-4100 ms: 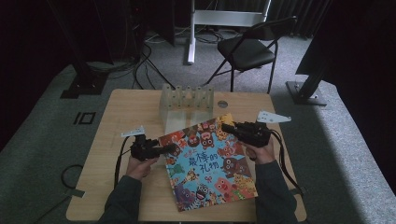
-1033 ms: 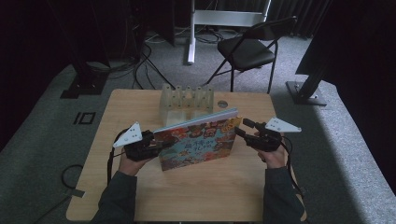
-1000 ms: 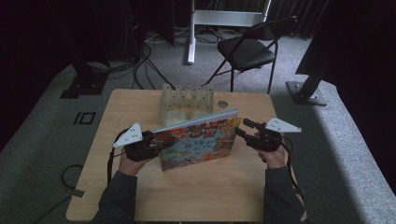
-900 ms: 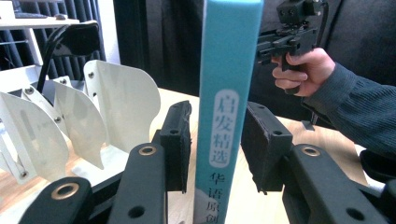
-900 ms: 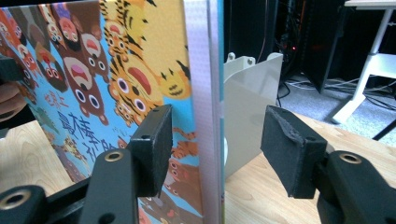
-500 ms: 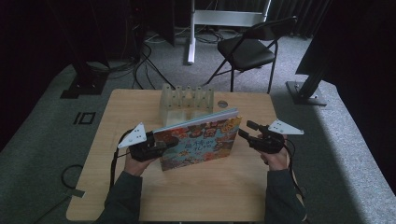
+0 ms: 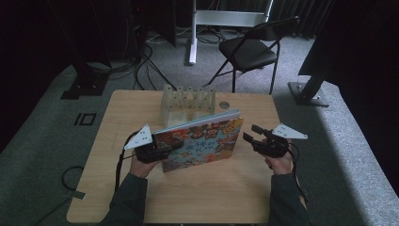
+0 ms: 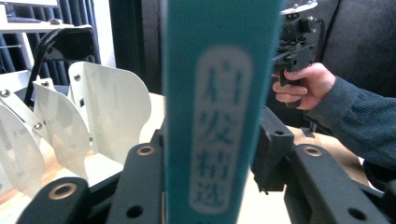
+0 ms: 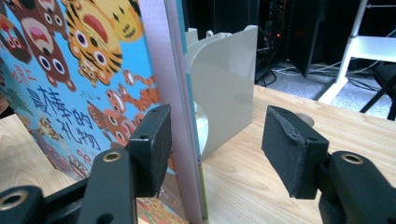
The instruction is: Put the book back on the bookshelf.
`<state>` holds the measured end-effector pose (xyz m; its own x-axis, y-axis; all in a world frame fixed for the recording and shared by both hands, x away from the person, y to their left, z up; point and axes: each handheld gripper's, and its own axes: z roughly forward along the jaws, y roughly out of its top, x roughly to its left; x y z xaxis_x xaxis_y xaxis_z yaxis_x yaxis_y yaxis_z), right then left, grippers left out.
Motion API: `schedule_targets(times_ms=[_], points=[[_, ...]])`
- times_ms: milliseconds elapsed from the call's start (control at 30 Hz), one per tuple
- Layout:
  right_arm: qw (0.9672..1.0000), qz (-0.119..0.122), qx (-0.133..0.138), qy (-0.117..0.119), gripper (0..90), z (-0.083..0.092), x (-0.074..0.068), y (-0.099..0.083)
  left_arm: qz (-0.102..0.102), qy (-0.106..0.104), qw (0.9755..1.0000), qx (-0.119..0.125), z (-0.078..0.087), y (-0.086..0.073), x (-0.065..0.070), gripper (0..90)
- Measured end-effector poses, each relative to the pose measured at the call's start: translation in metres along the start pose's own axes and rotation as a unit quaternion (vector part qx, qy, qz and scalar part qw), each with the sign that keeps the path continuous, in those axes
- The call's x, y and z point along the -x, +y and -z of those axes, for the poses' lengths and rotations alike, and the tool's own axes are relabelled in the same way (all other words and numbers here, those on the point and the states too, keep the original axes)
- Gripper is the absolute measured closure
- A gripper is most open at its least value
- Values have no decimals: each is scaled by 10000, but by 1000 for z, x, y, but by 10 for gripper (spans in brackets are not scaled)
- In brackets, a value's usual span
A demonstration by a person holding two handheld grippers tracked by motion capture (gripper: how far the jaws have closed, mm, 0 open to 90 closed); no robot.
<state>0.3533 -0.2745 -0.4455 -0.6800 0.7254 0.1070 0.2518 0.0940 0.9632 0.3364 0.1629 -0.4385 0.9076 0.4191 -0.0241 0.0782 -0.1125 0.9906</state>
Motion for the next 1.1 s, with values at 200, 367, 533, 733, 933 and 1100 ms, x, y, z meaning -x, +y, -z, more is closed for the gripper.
schedule_targets(times_ms=[200,367,533,733,933,1100], points=[[9999,-26,-88,-66,423,2,3,-7,11,-7,10000,-13,-2,-2,0,612],[9998,-62,-150,-105,423,4,4,-14,-2,48,10000,-36,-5,-5,1,617],[9996,-110,-218,-158,423,6,7,-22,-15,37,10000,-74,-7,-6,2,633],[9992,-157,-294,-215,423,9,10,-28,-45,-5,10000,-77,-7,-6,3,667],[9989,-191,-355,-253,423,11,12,-33,-202,25,9997,-104,-7,-6,6,729],[9985,-214,-404,-297,424,11,13,-37,-312,63,9994,-122,-8,-6,11,784]])
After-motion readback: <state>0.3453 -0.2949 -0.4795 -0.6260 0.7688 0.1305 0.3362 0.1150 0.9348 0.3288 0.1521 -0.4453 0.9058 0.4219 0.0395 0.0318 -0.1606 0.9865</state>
